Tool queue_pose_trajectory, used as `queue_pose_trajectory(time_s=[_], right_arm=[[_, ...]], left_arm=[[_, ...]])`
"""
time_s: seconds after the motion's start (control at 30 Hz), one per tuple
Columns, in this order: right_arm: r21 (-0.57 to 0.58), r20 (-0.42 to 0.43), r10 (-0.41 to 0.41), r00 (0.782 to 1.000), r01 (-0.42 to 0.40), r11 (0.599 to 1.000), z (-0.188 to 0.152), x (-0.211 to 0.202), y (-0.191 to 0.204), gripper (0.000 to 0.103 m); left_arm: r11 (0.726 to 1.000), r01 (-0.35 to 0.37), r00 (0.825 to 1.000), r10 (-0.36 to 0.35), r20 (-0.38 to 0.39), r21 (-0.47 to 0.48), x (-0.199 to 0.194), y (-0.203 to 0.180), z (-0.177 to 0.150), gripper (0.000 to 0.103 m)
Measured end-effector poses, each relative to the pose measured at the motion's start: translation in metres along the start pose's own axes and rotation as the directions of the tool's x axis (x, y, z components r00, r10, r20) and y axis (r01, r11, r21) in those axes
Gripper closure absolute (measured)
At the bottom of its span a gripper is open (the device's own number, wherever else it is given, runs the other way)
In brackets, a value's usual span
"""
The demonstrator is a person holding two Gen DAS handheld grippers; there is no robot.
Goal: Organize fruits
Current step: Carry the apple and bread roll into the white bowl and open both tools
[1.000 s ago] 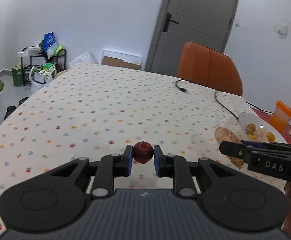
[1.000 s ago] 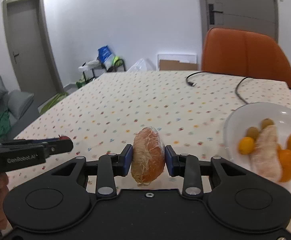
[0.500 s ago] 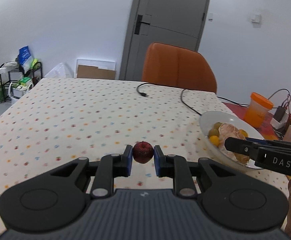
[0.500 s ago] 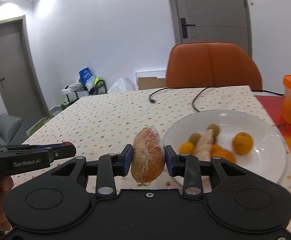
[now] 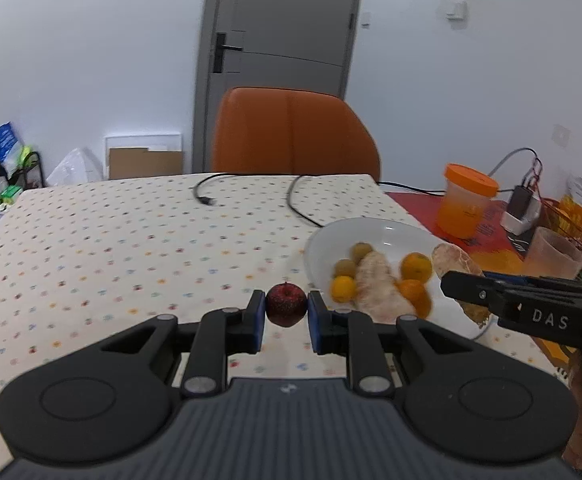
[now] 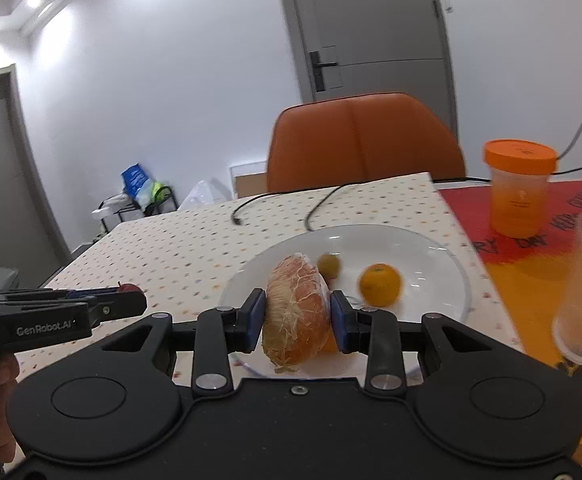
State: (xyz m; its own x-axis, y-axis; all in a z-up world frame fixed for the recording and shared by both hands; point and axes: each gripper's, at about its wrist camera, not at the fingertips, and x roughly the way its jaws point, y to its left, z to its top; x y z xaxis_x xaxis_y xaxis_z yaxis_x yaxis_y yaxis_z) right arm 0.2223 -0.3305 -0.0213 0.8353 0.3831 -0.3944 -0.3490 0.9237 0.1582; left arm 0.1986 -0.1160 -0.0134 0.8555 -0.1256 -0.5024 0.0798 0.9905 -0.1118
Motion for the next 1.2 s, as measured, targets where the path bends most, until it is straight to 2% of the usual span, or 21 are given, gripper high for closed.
queue_pose_trajectory(time_s=[0.33, 0.77, 0.93, 1.2], right_arm=[[0.062, 0.027, -0.055, 0.998, 0.053, 0.997, -0.002, -0.007, -0.045, 0.070], [0.115, 0.052, -0.063, 0.997, 0.057, 0.992, -0.001, -0.009, -0.079, 0.070], [0.120, 0.056, -0.056, 0.997, 0.049, 0.992, 0.000, -0.009, -0.081, 0.070], [0.120, 0.049, -0.059, 0.997, 0.053, 0.991, 0.001, -0.005, -0.082, 0.070]], left_arm=[[0.996, 0.046, 0.999, -0.046, -0.014, 0.075, 0.016, -0.044, 0.003, 0.082], [0.984, 0.103, 0.994, -0.097, -0.044, 0.148, 0.042, -0.094, 0.004, 0.082], [0.983, 0.119, 0.992, -0.114, -0.043, 0.140, 0.046, -0.100, 0.007, 0.078], [0.993, 0.069, 0.997, -0.065, -0.041, 0.097, 0.042, -0.081, 0.011, 0.075]])
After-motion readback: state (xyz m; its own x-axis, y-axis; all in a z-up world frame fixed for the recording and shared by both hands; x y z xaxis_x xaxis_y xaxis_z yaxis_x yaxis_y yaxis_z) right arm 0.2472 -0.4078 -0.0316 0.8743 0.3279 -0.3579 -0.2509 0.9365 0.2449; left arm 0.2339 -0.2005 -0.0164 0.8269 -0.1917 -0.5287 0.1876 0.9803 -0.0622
